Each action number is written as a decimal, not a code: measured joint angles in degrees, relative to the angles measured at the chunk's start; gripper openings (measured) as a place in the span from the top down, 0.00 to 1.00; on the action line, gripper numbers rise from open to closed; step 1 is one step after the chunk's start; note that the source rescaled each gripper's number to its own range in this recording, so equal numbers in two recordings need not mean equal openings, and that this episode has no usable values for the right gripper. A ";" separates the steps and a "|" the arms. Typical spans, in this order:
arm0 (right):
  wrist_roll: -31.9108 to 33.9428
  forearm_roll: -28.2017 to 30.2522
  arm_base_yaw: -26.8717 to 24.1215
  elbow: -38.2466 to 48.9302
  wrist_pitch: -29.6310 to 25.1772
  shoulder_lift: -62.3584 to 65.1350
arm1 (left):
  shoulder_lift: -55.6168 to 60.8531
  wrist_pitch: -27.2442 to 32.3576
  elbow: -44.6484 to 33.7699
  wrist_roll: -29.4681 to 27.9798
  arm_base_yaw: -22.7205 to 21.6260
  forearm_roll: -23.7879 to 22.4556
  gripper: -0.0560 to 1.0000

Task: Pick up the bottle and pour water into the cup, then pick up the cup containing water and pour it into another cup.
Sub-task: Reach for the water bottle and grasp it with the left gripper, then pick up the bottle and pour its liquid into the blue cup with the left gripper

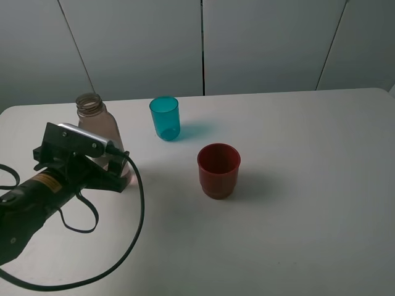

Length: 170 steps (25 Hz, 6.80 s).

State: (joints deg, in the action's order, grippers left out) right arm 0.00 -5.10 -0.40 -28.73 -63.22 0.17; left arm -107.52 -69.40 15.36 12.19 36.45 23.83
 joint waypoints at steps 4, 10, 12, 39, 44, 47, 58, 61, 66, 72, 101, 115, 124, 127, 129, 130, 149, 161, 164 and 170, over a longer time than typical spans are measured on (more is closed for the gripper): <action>0.00 0.00 0.00 0.00 0.00 0.00 | -0.14 0.00 0.48 0.00 -0.88 -0.12 0.01; -0.34 0.00 0.00 0.00 0.00 0.00 | -0.27 0.00 0.48 -0.11 -3.17 -1.27 0.01; -0.34 0.00 0.00 0.00 0.00 0.00 | -0.27 0.00 0.48 -0.11 -4.18 -2.07 0.01; 0.00 0.00 0.00 0.00 0.00 0.00 | -2.39 0.29 4.06 -7.54 -7.83 -8.94 0.91; 0.00 0.00 0.00 0.00 0.00 0.00 | -2.39 0.41 4.06 -10.75 -7.83 -8.32 0.91; 0.00 0.00 0.00 0.00 0.00 0.00 | -2.39 0.49 4.06 -11.53 -7.83 -7.96 0.91; 0.00 0.00 0.00 0.00 0.00 0.00 | 10.76 6.59 5.16 -3.59 -7.83 -4.30 0.93; 0.00 0.00 0.00 0.00 0.00 0.00 | 13.69 13.75 7.38 3.56 -9.00 -3.46 0.93; 0.00 0.00 0.00 0.00 0.00 0.00 | 15.03 32.30 14.80 5.82 -14.58 -9.55 0.93; 0.00 0.00 0.00 0.00 0.00 0.00 | 15.03 49.04 24.45 5.92 -20.67 -20.78 0.93; 0.00 0.00 0.00 0.00 0.00 0.00 | 2.37 60.81 44.06 -17.81 -27.92 -76.25 0.93; 0.00 0.00 0.00 0.00 0.11 0.00 | -2.65 61.22 49.08 -14.61 -26.57 -88.18 0.93; 0.00 0.00 0.00 0.00 0.11 0.00 | -5.15 61.61 51.08 -10.37 -25.68 -89.03 0.93; 0.00 0.00 0.00 0.00 0.11 0.00 | -5.19 61.71 52.56 -7.84 -25.68 -89.03 0.93; 0.00 0.00 0.00 0.00 0.11 0.00 | -5.19 61.71 53.23 -6.58 -25.58 -89.03 0.93; 0.00 0.00 0.00 0.00 0.11 0.00 | -5.19 61.71 53.35 -6.02 -25.58 -89.29 0.93; -0.34 0.00 0.00 0.00 0.11 0.00 | -7.77 62.78 56.12 4.47 -23.89 -90.37 0.93; 0.00 0.00 0.00 0.00 0.11 0.00 | -9.22 65.43 58.74 10.61 -23.89 -90.50 0.93; 0.00 0.00 0.00 0.00 0.11 0.00 | -10.32 65.68 59.80 11.32 -23.89 -90.50 0.93; 0.00 0.00 0.00 0.00 0.11 0.00 | -10.72 65.68 61.62 12.22 -23.89 -91.69 0.93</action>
State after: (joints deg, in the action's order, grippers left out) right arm 0.00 -5.10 -0.40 -28.73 -63.11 0.17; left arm -118.24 -3.72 76.98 24.41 12.56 -67.86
